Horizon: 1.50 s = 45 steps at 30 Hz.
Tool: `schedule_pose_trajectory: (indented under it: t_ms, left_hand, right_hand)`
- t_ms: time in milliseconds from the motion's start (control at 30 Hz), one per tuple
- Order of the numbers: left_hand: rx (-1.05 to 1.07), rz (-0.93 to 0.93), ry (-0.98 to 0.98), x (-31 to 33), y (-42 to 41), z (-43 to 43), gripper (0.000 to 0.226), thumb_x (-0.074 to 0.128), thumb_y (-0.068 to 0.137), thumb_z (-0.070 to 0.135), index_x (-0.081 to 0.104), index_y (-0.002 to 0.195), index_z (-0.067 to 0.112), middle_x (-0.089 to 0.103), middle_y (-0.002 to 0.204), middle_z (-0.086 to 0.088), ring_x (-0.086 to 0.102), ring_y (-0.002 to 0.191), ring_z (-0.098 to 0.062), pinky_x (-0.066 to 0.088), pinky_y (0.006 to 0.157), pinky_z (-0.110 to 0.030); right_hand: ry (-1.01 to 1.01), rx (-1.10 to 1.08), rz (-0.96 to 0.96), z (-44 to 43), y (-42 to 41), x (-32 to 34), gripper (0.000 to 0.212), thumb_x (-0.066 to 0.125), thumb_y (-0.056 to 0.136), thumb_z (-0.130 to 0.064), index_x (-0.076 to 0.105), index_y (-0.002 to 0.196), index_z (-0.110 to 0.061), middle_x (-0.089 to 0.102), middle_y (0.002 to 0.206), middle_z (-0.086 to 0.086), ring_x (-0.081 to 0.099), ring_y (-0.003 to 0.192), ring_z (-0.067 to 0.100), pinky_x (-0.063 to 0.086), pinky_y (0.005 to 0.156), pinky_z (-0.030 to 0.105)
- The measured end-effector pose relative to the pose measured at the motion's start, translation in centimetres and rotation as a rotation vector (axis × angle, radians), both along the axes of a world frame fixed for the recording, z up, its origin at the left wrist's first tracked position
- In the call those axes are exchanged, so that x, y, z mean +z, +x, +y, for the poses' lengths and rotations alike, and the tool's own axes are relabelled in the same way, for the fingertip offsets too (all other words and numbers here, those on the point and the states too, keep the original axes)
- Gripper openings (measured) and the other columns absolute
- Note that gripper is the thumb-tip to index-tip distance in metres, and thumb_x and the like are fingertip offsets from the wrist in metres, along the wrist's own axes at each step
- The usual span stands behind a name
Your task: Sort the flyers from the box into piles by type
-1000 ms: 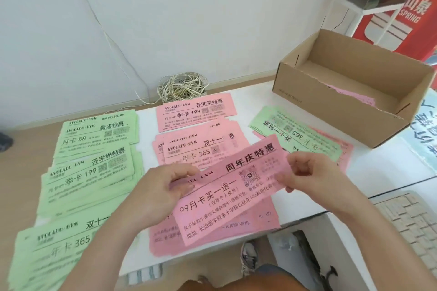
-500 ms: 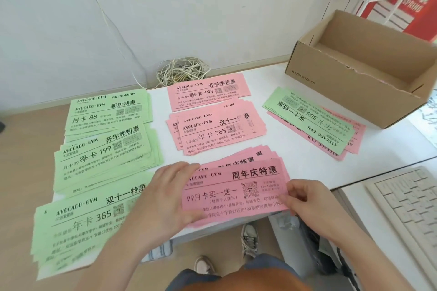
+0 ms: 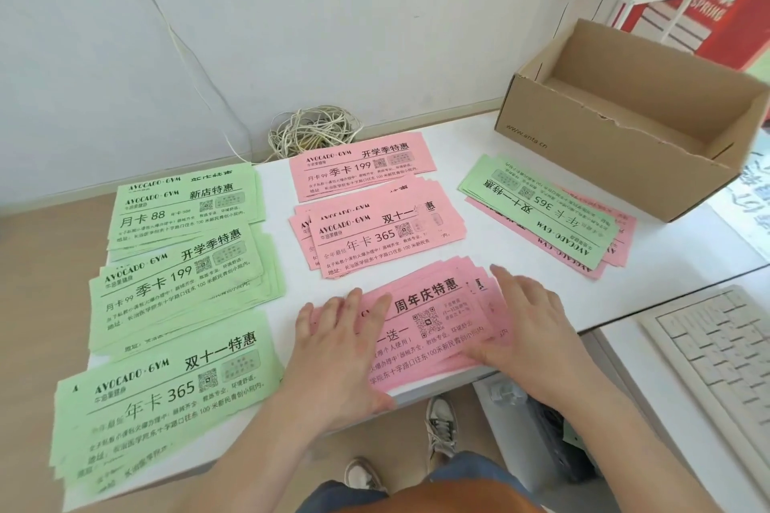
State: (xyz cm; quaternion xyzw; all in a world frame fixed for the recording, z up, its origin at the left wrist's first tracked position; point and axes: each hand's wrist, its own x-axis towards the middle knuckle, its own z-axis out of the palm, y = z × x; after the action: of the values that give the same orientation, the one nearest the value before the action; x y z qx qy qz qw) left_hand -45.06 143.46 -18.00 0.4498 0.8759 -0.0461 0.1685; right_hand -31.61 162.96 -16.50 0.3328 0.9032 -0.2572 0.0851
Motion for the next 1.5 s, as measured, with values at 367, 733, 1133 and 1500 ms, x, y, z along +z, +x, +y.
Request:
schedule_pose_trajectory:
  t_ms: [367,733,1133,1500]
  left_hand:
    - [-0.048,-0.142,0.119,0.3,-0.5,1.0,0.105,0.06,0.073,0.058,-0.011,0.147,0.036,0.008,0.151,0.002,0.007,0.139,-0.018,0.003,0.118,-0.039]
    - [-0.076,-0.153,0.018,0.4,-0.5,3.4,0.1,0.059,0.075,0.061,-0.007,0.148,0.04,-0.02,0.156,0.006,-0.012,0.143,-0.02,-0.013,0.115,-0.041]
    - [-0.289,-0.083,0.364,2.6,-1.6,19.3,0.037,0.042,0.099,0.032,0.046,0.135,0.027,0.025,0.154,0.008,0.018,0.14,-0.013,0.034,0.108,-0.035]
    - [-0.48,0.079,0.117,-2.0,-2.1,28.7,0.048,0.05,0.094,0.037,0.043,0.132,0.01,0.039,0.142,-0.021,0.037,0.13,-0.034,0.037,0.104,-0.044]
  right_hand:
    - [0.084,0.35,-0.001,-0.4,-0.2,-1.8,0.105,0.07,0.077,-0.031,-0.007,0.147,-0.042,0.005,0.154,-0.001,0.01,0.138,0.019,0.028,0.111,0.032]
    - [-0.076,0.229,0.116,2.4,1.0,-1.0,0.062,0.056,0.089,-0.035,0.028,0.145,-0.038,0.024,0.151,-0.015,0.026,0.136,0.005,0.028,0.113,0.026]
    - [0.272,0.067,-0.086,15.2,0.5,-0.5,0.061,0.053,0.092,-0.043,0.031,0.145,-0.023,0.029,0.151,0.004,0.026,0.138,0.025,0.025,0.112,0.034]
    - [0.558,0.426,-0.28,17.5,-0.8,-1.1,0.036,0.072,0.067,-0.018,0.063,0.1,-0.008,0.063,0.077,0.012,0.062,0.061,0.025,0.041,0.047,0.027]
